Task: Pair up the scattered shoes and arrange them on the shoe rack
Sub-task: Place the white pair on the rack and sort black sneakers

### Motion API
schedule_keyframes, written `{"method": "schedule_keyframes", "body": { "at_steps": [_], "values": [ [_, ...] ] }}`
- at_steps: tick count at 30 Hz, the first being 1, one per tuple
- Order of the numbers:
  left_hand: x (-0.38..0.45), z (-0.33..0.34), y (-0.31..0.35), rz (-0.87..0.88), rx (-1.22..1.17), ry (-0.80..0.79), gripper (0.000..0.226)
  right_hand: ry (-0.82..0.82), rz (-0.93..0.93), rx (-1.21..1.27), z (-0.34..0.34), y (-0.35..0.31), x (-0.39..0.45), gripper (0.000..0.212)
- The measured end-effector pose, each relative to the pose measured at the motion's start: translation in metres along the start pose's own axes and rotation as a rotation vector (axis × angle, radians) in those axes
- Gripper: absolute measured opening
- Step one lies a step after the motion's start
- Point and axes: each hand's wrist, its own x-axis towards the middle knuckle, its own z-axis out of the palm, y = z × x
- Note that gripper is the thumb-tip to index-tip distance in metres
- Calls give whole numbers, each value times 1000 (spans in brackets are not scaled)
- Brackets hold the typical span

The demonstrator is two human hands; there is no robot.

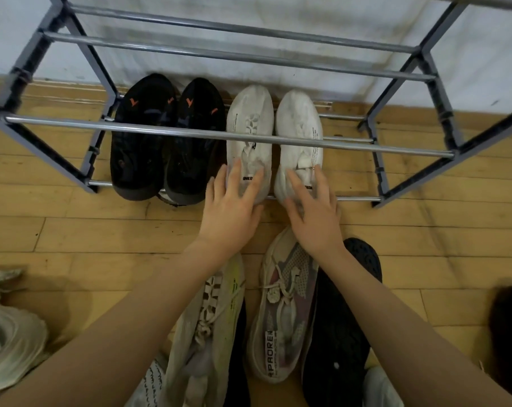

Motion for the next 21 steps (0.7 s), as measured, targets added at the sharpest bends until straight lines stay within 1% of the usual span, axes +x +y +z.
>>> {"method": "schedule_keyframes", "body": {
  "at_steps": [3,7,11,13,15,17,19,21],
  "values": [
    [-25,-6,10,103,-10,34,49,34,23,40,-11,3,-29,47],
    [-49,-14,31,172,-25,2,46,76,88,91,-19,15,-68,44],
    [-63,-14,55,218,-83,-11,43,108,186,-15,-27,39,-110,41],
    [-69,-11,70,258,-114,-29,43,105,243,-65,-30,52,-129,43],
    [-71,-6,85,275,-142,-84,47,97,300,-102,-32,62,-146,48],
    [-69,3,101,299,-148,-164,48,56,354,-144,-31,70,-156,57],
    [-63,15,113,327,-111,-274,48,-11,415,-183,-27,76,-162,67],
    [-57,28,121,349,-40,-372,55,-58,470,-176,-24,80,-164,74]
  ]
}}
